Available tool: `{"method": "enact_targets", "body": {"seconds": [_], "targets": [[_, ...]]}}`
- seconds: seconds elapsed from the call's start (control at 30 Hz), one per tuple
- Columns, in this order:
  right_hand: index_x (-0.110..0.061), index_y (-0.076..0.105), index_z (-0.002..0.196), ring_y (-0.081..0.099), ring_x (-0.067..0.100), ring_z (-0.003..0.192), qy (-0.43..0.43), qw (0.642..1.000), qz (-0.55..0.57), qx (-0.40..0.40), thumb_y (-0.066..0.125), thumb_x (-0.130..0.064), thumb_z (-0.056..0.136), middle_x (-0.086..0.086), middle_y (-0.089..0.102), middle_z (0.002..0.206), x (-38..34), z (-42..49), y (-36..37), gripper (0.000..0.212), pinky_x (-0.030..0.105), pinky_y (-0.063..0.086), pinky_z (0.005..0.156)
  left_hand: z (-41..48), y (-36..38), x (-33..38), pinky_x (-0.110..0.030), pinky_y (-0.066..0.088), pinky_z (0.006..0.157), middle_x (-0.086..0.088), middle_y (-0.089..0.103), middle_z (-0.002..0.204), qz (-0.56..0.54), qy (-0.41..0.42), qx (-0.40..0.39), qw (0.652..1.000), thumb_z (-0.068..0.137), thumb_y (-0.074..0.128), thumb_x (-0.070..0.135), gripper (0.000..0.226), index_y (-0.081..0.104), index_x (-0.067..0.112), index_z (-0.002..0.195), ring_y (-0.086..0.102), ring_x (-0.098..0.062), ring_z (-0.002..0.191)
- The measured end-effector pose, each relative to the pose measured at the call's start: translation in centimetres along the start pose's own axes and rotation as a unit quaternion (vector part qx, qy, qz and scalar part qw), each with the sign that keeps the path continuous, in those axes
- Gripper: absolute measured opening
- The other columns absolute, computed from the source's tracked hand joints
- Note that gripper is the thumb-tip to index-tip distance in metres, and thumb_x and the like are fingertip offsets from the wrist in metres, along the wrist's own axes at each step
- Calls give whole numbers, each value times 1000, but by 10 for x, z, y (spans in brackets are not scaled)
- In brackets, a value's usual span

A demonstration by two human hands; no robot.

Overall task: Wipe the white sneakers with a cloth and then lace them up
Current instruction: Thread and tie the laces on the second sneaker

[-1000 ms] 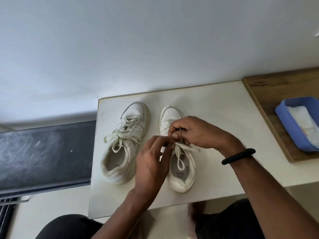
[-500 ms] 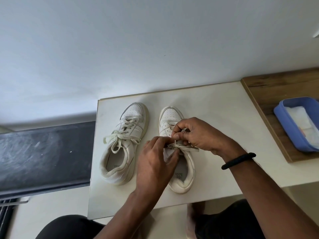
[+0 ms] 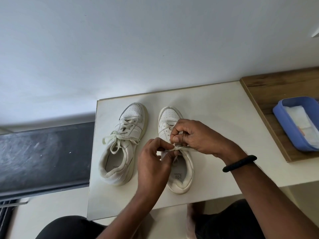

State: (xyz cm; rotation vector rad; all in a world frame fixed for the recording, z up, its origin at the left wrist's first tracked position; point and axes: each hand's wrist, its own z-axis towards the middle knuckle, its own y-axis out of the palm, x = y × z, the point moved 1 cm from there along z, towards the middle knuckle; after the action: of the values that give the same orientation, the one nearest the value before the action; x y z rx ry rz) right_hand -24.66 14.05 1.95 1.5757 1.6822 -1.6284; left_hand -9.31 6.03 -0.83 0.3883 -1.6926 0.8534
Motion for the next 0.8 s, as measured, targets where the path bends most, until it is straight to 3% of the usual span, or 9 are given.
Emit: {"method": "enact_targets", "body": {"seconds": [0.23, 0.4, 0.57, 0.7, 0.8], "targets": [[-27, 70, 80, 58, -4, 77, -28, 999, -13, -21, 67, -13, 94, -12, 61, 91, -3, -1, -2, 20, 17, 45, 74, -2, -1, 2, -44, 59, 73, 12, 68, 86, 8, 5, 11, 1000, 76, 84, 10, 24, 70, 29, 79, 66, -8, 88], [-23, 70, 81, 61, -1, 66, -30, 999, 19, 12, 66, -11, 94, -14, 66, 82, -4, 0, 1, 18, 16, 49, 64, 3, -10, 3, -27, 52, 69, 11, 70, 86, 67, 59, 11, 996, 81, 84, 24, 13, 71, 28, 82, 66, -6, 87], [-22, 71, 85, 61, -6, 64, -18, 1000, 11, 9, 67, -13, 95, -14, 68, 79, -4, 1, 2, 14, 10, 45, 60, 6, -11, 2, -19, 46, 67, 12, 65, 90, 144, 148, 16, 978, 83, 80, 8, 14, 70, 18, 85, 61, -6, 82], [-23, 70, 82, 60, -7, 63, -14, 1000, -5, 9, 67, -12, 94, -14, 66, 75, -7, 1, 2, 16, 9, 43, 60, 7, -9, -2, -33, 51, 68, 5, 62, 93, 181, 211, 24, 960, 85, 75, 2, 13, 67, 13, 89, 60, -14, 80], [-24, 69, 78, 59, -7, 65, -33, 998, -58, 3, 67, -7, 92, -14, 62, 74, -11, 0, -1, 22, 9, 42, 60, 4, -5, -5, -39, 50, 68, 1, 61, 93, 224, 244, 20, 943, 90, 64, 11, 1, 63, 11, 91, 60, -22, 81]]}}
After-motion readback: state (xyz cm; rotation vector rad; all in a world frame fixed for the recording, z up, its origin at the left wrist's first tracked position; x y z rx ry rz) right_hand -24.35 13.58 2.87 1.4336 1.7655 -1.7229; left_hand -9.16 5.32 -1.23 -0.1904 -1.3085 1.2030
